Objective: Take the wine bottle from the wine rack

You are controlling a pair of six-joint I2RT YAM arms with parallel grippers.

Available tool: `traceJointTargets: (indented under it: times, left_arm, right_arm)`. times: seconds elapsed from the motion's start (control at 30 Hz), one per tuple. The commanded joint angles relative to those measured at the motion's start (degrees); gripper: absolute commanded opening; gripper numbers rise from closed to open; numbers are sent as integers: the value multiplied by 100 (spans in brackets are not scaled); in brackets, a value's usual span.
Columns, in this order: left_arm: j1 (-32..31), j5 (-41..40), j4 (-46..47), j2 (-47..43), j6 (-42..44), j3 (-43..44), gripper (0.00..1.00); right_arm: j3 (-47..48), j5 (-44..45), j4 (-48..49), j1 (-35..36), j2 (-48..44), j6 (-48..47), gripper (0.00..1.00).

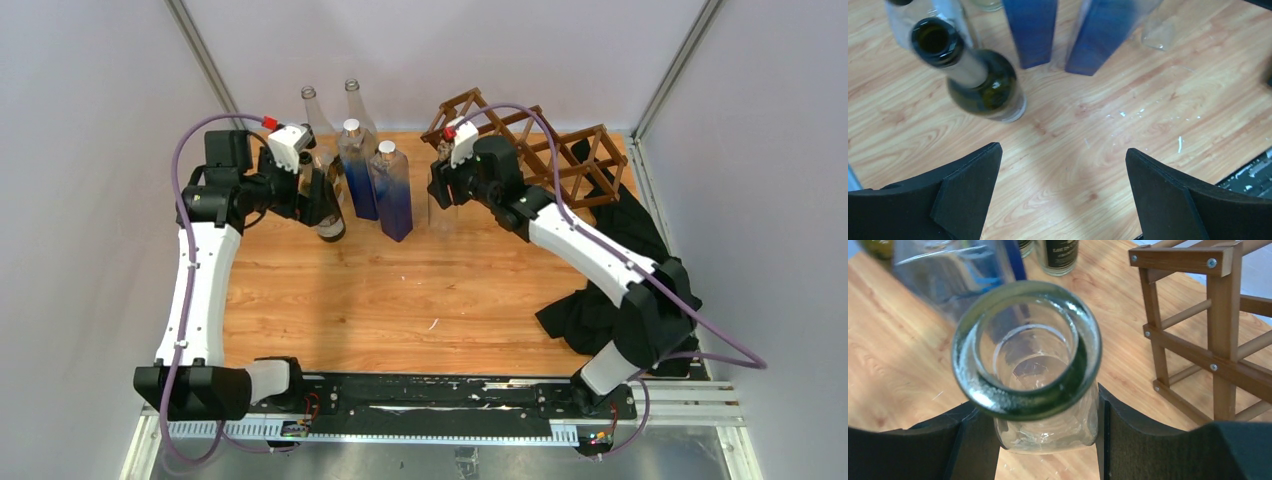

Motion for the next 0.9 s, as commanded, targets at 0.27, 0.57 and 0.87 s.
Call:
traceJointTargets:
  times: [0.27, 0.57, 0.87]
  left_arm:
    - [875, -253, 84, -76, 72, -43, 100]
    - [1032, -124, 177, -103, 174, -210, 100]
    - [1075, -105, 199, -159, 264, -267, 100]
  right_arm:
    - [1628, -81, 461, -474, 1598, -51, 0]
    - [2488, -190, 313, -562, 2530, 101, 0]
    - [3019, -244, 50, -592, 3176, 164, 1]
